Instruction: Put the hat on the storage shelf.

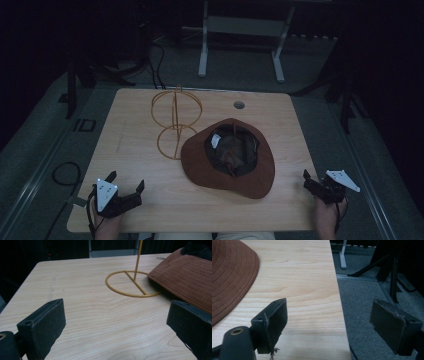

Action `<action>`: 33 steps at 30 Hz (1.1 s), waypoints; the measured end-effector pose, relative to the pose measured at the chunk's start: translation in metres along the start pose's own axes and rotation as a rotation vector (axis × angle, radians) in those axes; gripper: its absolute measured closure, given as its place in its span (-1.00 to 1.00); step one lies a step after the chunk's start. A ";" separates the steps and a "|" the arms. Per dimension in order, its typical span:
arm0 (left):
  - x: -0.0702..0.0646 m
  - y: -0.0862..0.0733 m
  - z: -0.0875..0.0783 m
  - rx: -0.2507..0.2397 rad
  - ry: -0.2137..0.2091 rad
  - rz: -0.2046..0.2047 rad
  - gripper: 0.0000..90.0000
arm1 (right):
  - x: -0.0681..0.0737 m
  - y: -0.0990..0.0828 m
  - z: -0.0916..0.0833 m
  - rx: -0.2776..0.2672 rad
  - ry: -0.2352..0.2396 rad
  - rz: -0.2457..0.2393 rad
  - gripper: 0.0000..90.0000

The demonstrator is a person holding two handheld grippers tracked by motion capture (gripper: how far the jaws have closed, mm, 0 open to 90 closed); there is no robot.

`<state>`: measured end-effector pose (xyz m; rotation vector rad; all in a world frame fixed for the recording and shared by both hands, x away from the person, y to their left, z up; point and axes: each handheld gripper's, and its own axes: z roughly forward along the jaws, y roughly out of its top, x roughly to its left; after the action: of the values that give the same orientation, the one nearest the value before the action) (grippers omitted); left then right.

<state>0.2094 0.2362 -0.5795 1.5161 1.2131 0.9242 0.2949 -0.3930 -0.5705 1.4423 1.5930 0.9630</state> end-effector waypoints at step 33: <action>-0.020 0.007 0.003 0.086 -0.161 0.012 -0.93 | 0.077 0.080 0.009 0.096 0.263 -0.145 -0.77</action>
<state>0.2094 0.2162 -0.5731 1.6344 1.1405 0.7497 0.3310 -0.3096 -0.5062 1.2824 1.9310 1.0354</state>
